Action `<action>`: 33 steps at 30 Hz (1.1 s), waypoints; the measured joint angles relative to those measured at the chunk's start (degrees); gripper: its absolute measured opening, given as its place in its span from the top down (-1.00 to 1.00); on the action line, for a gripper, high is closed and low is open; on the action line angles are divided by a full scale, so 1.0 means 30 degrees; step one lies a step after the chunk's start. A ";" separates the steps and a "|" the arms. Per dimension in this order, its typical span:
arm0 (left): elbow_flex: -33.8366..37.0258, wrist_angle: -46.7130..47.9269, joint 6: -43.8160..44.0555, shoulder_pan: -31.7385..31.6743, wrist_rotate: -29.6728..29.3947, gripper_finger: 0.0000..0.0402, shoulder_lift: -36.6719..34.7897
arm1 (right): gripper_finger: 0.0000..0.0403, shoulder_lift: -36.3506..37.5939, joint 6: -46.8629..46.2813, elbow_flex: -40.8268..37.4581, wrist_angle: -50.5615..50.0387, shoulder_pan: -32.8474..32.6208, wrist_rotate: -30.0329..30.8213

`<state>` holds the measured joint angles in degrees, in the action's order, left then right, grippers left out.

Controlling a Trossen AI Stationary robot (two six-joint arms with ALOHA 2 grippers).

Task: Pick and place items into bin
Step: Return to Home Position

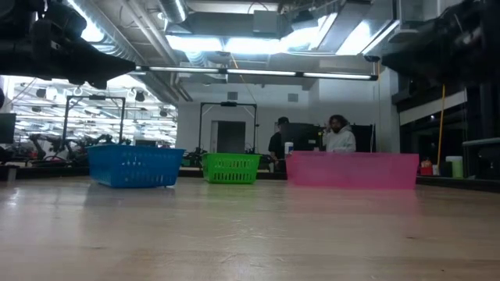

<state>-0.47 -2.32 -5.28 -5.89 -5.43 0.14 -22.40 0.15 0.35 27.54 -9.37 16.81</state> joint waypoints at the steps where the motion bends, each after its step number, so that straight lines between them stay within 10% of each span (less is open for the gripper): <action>1: 0.0000 -0.0002 -0.0005 0.0000 0.0000 0.98 0.0000 | 1.00 -0.0013 0.0008 0.0005 -0.0473 0.0000 -0.0012; 20: 0.0000 -0.0002 0.0002 0.0000 -0.0007 0.98 0.0000 | 1.00 -0.0018 -0.4868 0.0012 -0.1214 -0.0007 -0.0003; 33: 0.0000 -0.0003 0.0002 0.0000 -0.0011 0.99 0.0000 | 1.00 0.1240 -0.1865 0.0012 -0.2434 -0.0459 -0.0636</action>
<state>-0.47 -2.33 -5.28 -5.89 -5.47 0.14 -18.68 -5.44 0.38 20.24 -10.74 14.90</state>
